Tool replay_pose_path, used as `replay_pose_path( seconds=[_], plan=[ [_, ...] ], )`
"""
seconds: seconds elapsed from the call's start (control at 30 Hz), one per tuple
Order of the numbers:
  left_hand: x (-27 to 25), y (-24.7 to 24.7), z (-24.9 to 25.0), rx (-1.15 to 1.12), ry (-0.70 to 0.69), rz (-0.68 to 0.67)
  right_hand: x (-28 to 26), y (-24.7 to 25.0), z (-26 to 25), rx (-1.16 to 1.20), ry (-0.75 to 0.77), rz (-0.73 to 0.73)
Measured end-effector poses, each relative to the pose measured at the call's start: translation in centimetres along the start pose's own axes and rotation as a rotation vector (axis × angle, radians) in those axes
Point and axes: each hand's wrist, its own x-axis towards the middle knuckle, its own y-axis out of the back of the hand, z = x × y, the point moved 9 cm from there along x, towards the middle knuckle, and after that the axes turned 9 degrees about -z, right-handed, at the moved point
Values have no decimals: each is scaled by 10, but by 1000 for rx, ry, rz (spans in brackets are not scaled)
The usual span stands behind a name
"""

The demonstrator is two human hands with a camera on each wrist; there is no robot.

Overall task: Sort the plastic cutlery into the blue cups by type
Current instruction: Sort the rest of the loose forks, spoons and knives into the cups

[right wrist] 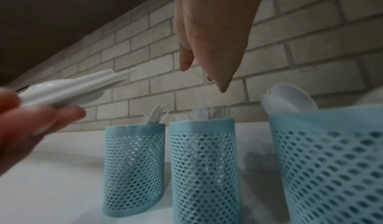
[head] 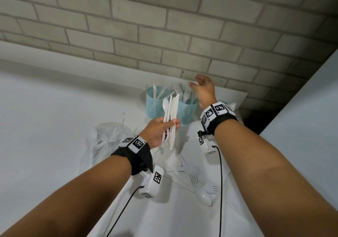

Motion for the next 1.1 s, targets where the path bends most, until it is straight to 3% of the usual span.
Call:
replay_pose_path(
  seconds=[0.1, 0.23, 0.33, 0.4, 0.5, 0.8, 0.93, 1.1],
  plan=[
    [-3, -1, 5, 35, -13, 7, -18, -2, -22, -35, 100, -16],
    [-6, -5, 13, 87, -31, -1, -45, -15, -27, -234, 80, -164],
    [-9, -9, 17, 111, -42, -4, -62, -27, -4, -398, -143, -395],
    [-11, -11, 18, 122, -45, -14, -76, -32, 16, -383, -289, -531],
    [-12, -16, 19, 138, -43, -35, -90, -39, 26, -270, -340, -620],
    [-15, -18, 22, 167, -33, -50, -93, -42, 28, -89, -382, -526],
    [-16, -2, 17, 163, 15, 7, -81, -38, 26, -8, -399, -414],
    [-20, 23, 14, 57, 20, 133, -60, -32, 8, 115, -259, -232]
  ],
)
